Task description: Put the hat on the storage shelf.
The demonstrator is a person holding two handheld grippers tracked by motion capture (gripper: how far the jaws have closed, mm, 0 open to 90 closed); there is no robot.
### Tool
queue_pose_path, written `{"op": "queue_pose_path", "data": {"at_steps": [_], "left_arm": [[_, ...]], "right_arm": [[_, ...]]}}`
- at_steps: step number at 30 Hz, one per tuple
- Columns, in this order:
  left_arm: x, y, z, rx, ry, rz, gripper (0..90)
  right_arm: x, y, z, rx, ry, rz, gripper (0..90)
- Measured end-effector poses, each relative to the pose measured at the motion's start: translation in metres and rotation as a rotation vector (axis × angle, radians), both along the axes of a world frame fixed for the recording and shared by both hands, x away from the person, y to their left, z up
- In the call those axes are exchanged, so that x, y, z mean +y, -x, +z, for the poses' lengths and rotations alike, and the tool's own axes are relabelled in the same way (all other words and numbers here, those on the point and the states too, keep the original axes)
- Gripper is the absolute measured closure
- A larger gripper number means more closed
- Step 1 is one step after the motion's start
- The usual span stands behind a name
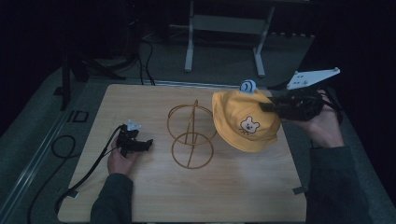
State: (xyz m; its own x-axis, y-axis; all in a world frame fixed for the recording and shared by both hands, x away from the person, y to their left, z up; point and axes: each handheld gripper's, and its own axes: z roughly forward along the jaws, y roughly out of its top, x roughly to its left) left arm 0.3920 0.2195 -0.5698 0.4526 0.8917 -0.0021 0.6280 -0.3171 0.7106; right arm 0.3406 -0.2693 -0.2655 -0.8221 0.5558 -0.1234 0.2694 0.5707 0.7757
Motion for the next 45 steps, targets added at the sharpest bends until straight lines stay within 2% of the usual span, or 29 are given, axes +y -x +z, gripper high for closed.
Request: {"op": "queue_pose_path", "data": {"at_steps": [45], "left_arm": [[0.000, 0.000, 0.000, 0.000, 0.000, 0.000, 13.9]], "right_arm": [[0.041, -0.008, 0.017, -0.031, -0.005, 0.065, 75.1]]}}
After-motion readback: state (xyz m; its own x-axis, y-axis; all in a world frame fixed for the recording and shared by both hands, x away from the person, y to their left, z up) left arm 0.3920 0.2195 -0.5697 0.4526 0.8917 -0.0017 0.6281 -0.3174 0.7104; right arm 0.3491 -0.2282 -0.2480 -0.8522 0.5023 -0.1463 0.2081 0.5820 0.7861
